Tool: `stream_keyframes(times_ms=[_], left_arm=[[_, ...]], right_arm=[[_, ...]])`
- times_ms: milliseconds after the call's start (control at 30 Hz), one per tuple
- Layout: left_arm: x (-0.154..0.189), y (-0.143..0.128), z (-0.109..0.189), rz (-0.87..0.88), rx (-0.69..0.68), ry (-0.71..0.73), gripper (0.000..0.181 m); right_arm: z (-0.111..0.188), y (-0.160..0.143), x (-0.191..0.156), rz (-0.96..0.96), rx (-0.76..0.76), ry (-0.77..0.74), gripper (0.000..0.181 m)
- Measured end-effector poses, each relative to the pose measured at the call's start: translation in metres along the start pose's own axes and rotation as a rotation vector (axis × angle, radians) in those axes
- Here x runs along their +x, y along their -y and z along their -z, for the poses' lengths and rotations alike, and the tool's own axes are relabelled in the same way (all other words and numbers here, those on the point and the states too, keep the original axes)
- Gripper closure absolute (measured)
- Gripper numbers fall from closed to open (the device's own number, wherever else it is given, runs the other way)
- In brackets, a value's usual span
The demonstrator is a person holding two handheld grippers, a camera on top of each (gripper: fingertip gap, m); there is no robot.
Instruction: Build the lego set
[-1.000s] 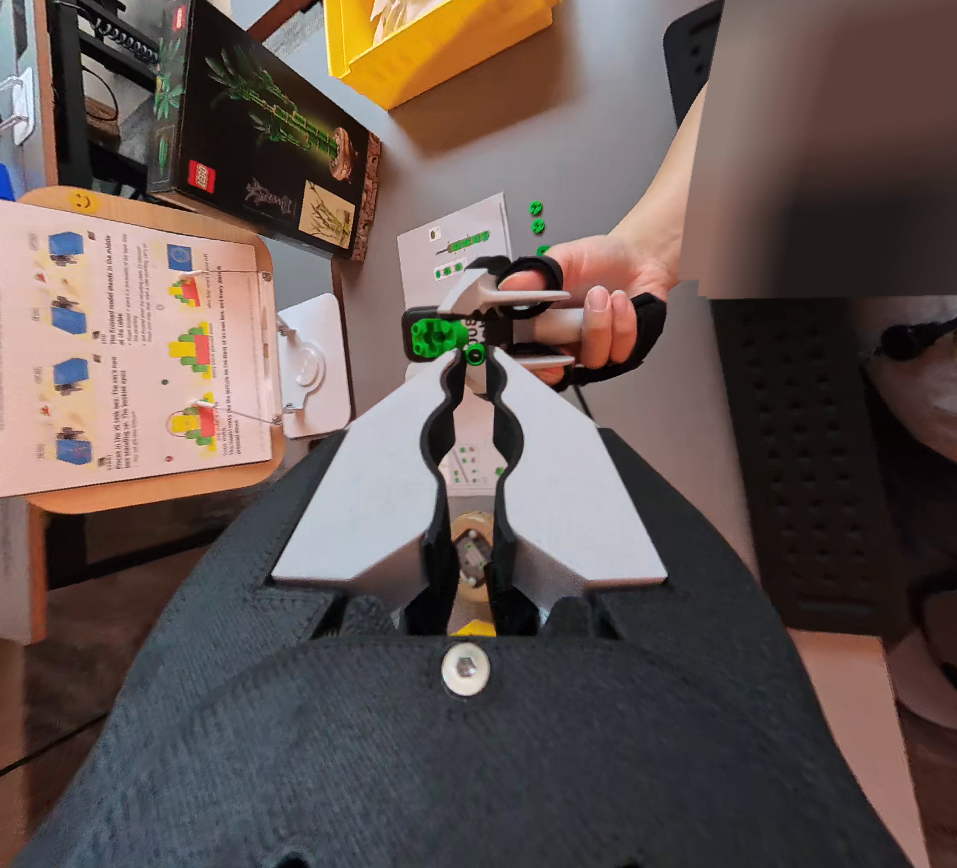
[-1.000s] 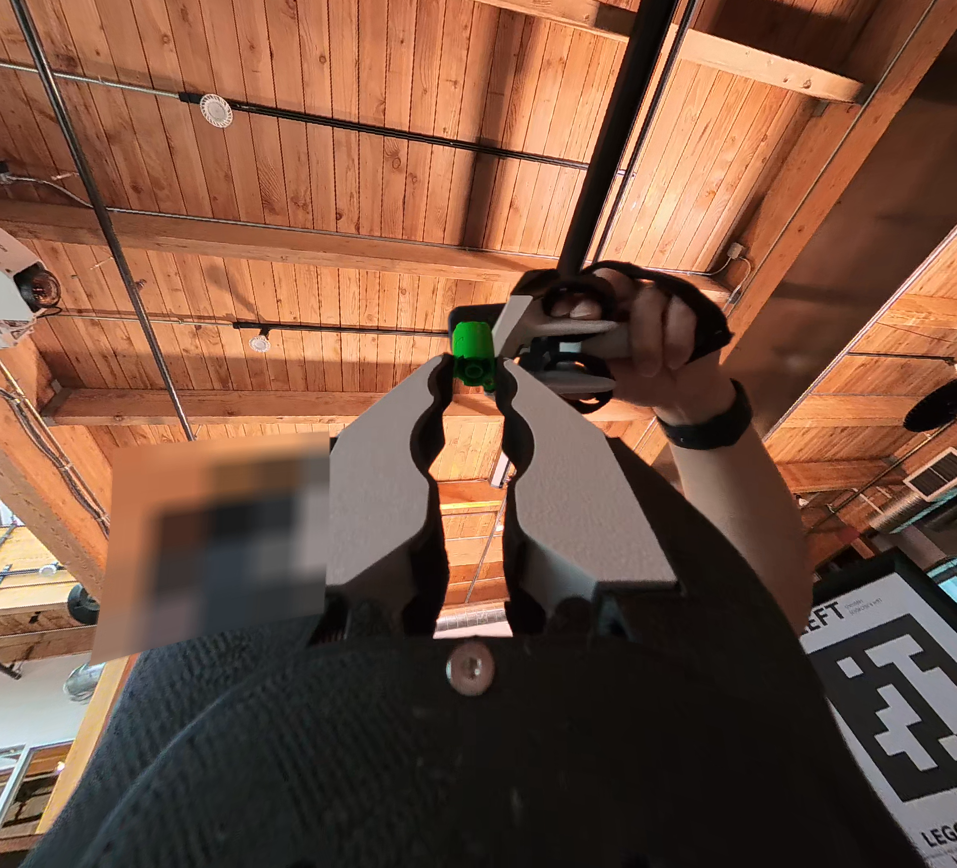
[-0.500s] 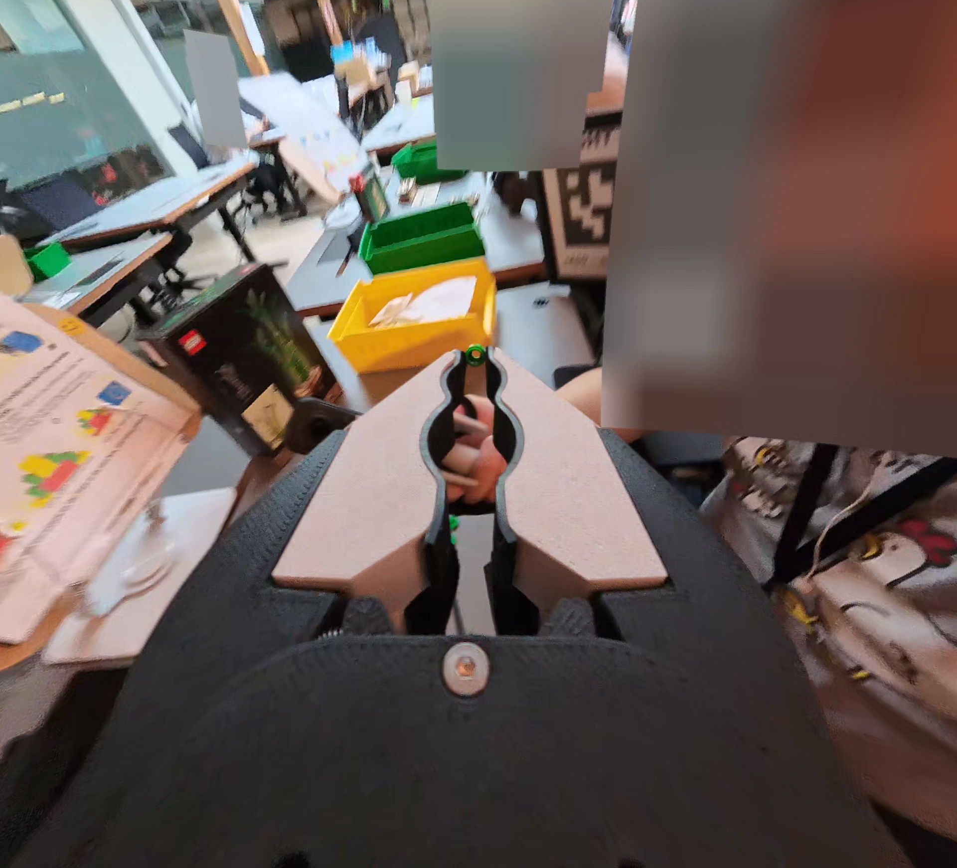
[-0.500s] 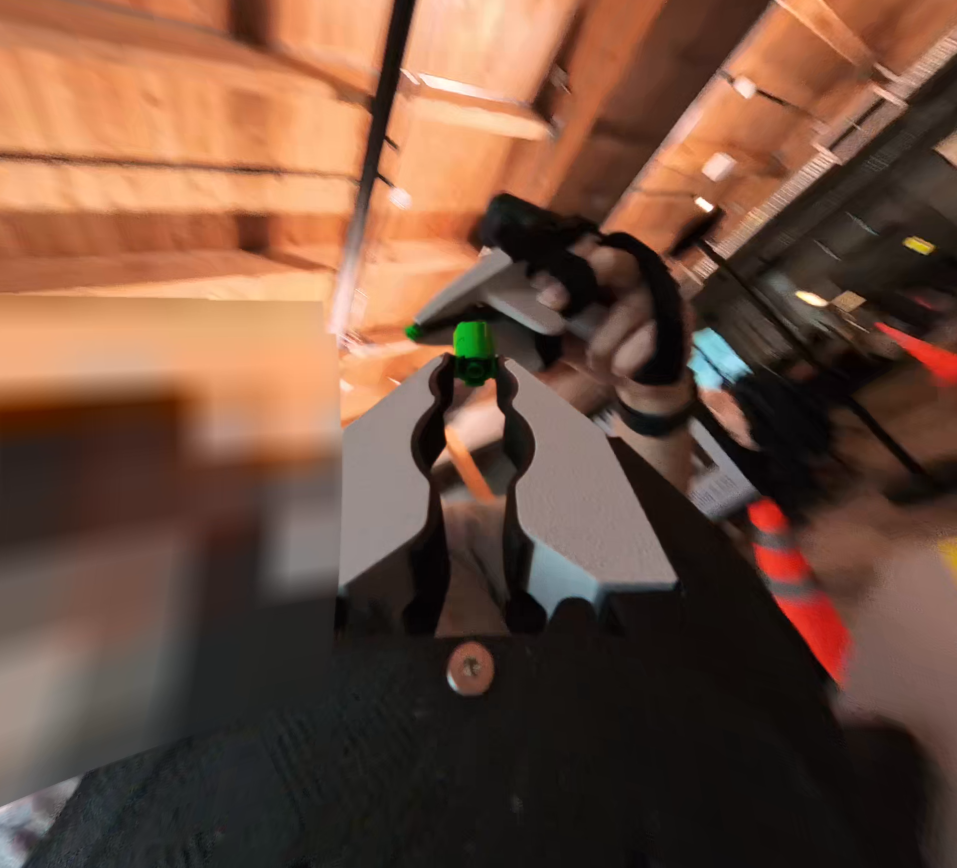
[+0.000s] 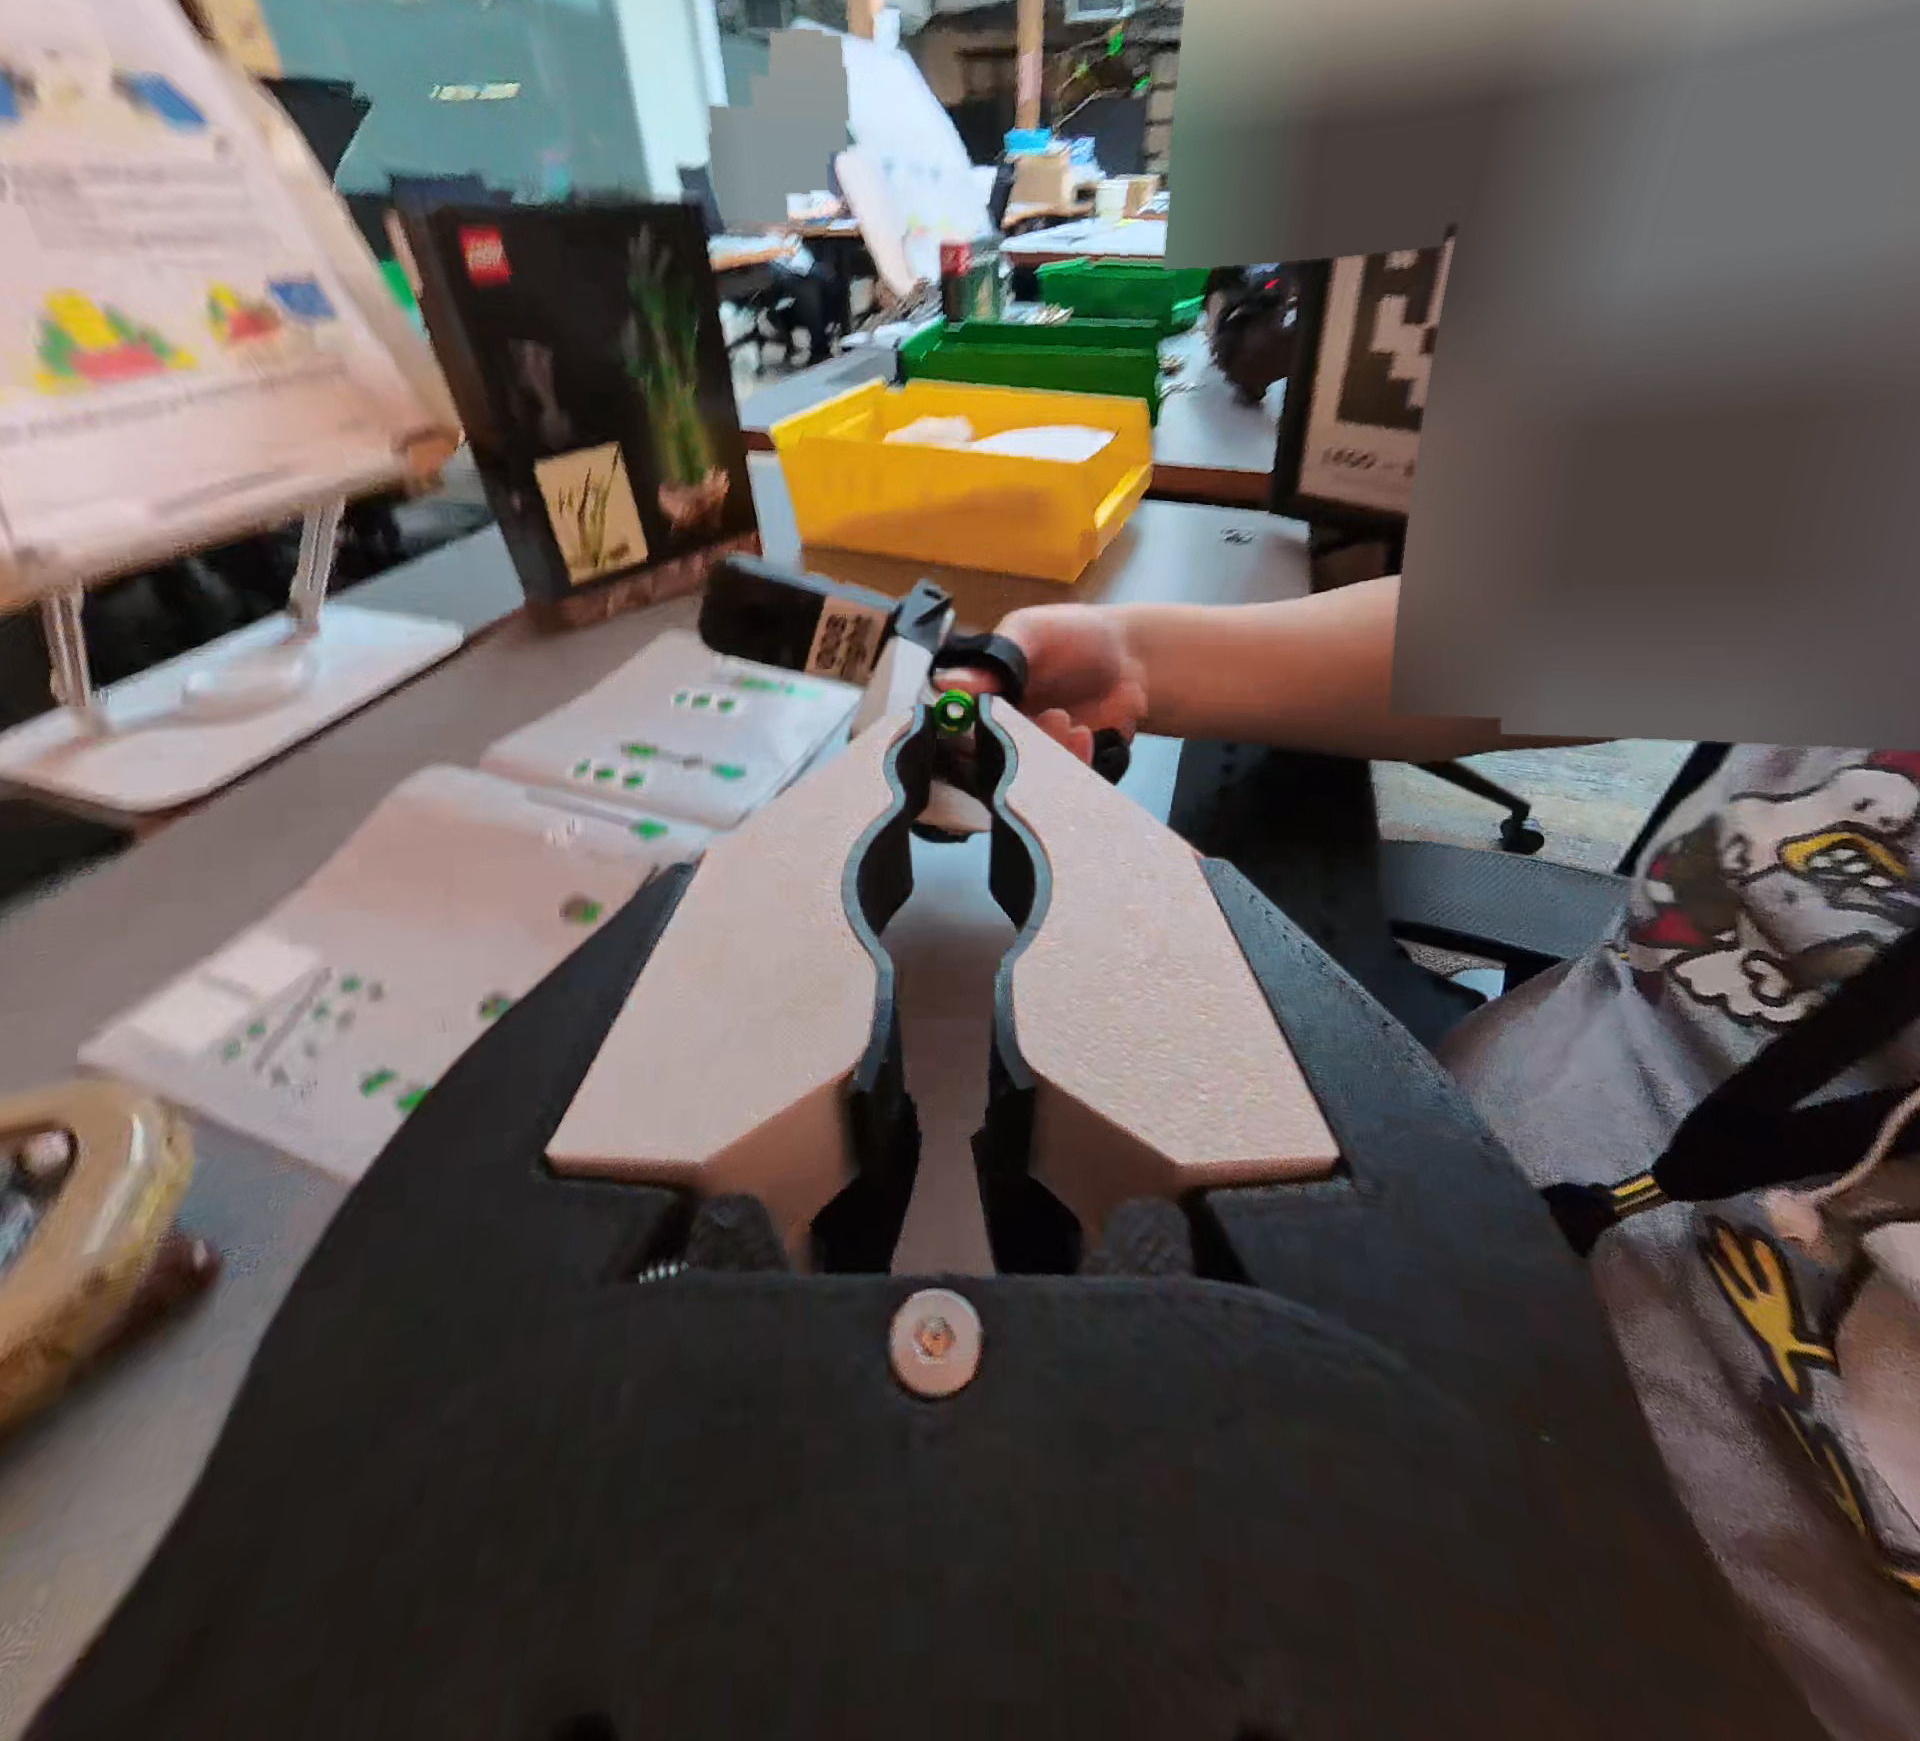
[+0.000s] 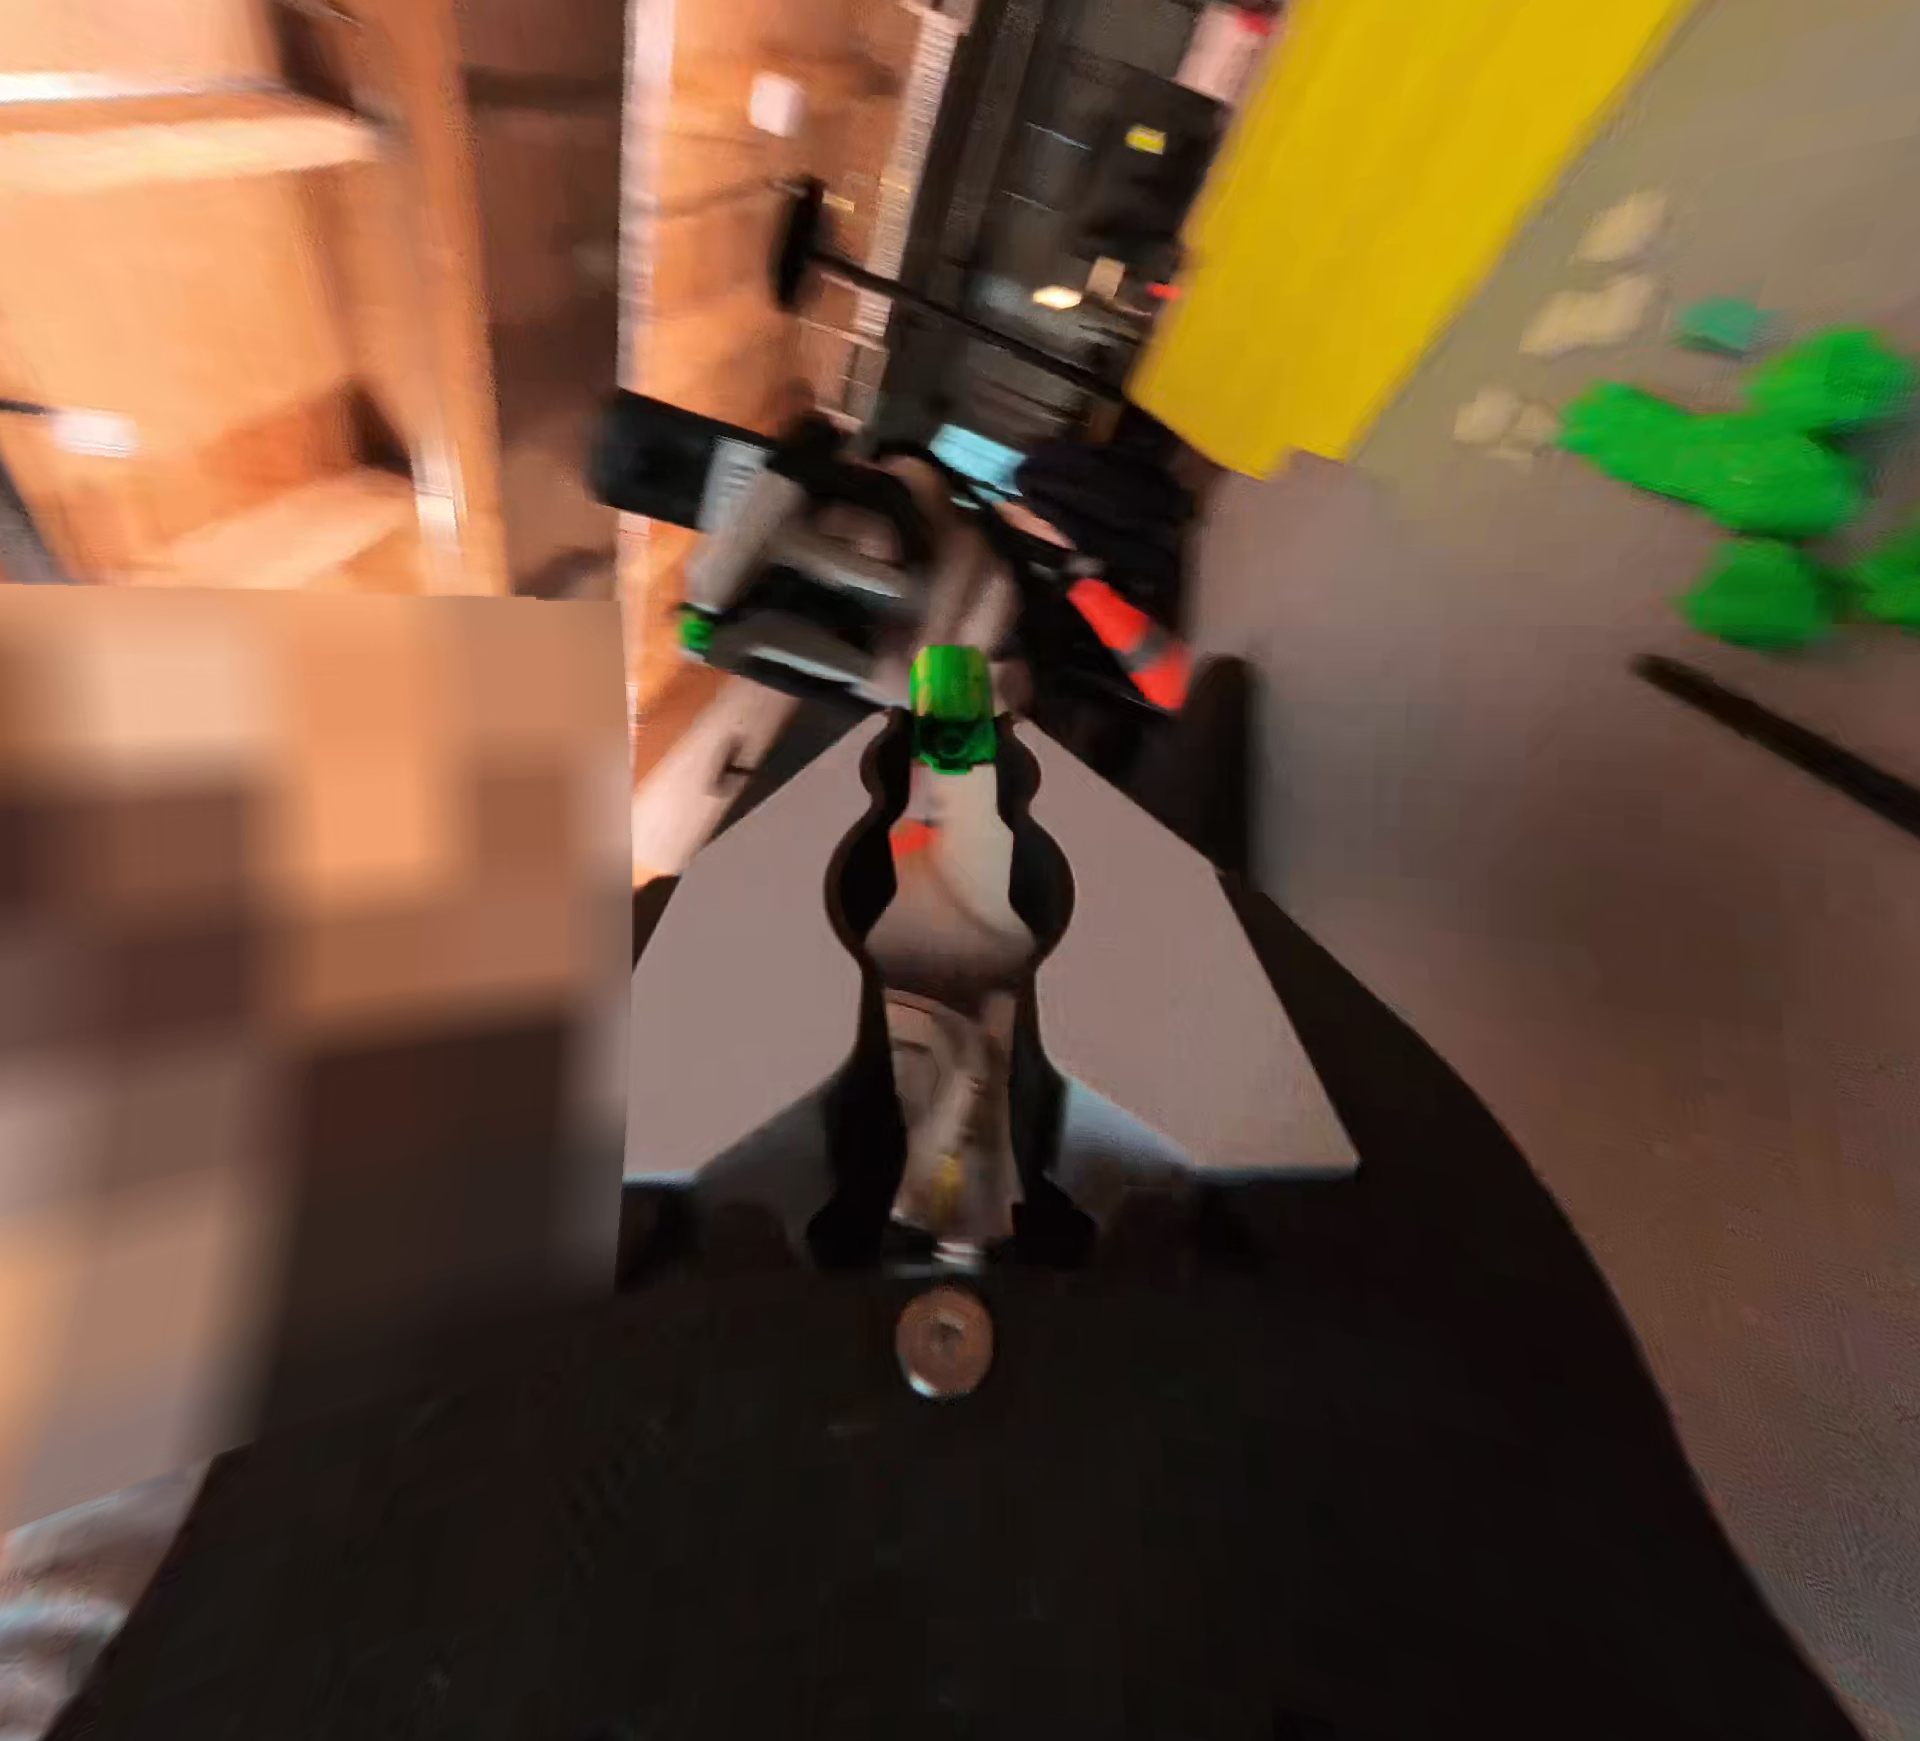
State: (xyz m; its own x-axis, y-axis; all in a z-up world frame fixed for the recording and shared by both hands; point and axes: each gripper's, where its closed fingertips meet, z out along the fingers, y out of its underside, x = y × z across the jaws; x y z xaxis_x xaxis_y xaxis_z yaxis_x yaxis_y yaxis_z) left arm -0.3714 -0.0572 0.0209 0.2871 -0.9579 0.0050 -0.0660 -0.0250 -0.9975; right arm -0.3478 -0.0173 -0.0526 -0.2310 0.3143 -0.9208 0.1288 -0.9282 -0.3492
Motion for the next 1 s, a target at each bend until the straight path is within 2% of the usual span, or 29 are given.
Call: stream_keyframes(times_ms=[33, 100, 233, 467, 567, 700, 800, 833, 900, 933, 1000], left_arm=[[-0.002, -0.01, -0.001, 0.014, -0.021, 0.027, 0.176], [-0.001, -0.026, 0.0, 0.008, -0.055, 0.069, 0.176], [0.002, -0.041, 0.003, -0.02, -0.099, 0.109, 0.176], [0.003, -0.039, 0.012, 0.011, -0.041, 0.098, 0.176], [0.004, -0.043, 0.014, 0.03, -0.026, 0.089, 0.176], [0.002, -0.052, 0.014, 0.015, -0.025, 0.111, 0.176], [0.002, -0.042, 0.017, -0.058, 0.07, 0.173, 0.176], [0.003, -0.036, 0.018, -0.121, 0.106, 0.208, 0.176], [0.005, -0.028, 0.019, -0.268, 0.126, 0.286, 0.176], [0.007, -0.024, 0.017, -0.333, 0.127, 0.309, 0.176], [0.011, -0.015, 0.014, -0.432, 0.138, 0.36, 0.176]], right_arm=[[0.002, -0.008, 0.02, 0.022, -0.034, -0.12, 0.168], [0.011, -0.02, 0.05, 0.064, -0.097, -0.333, 0.168], [0.023, -0.036, 0.077, 0.11, -0.203, -0.566, 0.167], [0.024, -0.047, 0.101, 0.782, -0.513, -0.837, 0.166], [0.023, -0.049, 0.102, 0.894, -0.548, -0.866, 0.166], [0.024, -0.048, 0.093, 0.89, -0.497, -0.843, 0.138], [0.009, -0.034, 0.045, 0.965, -0.293, -0.736, 0.139], [-0.005, -0.03, 0.018, 0.919, -0.194, -0.635, 0.145], [-0.032, -0.021, -0.033, 0.704, -0.013, -0.394, 0.15], [-0.042, -0.017, -0.051, 0.574, 0.047, -0.282, 0.154], [-0.056, -0.015, -0.064, 0.391, 0.087, -0.138, 0.156]])
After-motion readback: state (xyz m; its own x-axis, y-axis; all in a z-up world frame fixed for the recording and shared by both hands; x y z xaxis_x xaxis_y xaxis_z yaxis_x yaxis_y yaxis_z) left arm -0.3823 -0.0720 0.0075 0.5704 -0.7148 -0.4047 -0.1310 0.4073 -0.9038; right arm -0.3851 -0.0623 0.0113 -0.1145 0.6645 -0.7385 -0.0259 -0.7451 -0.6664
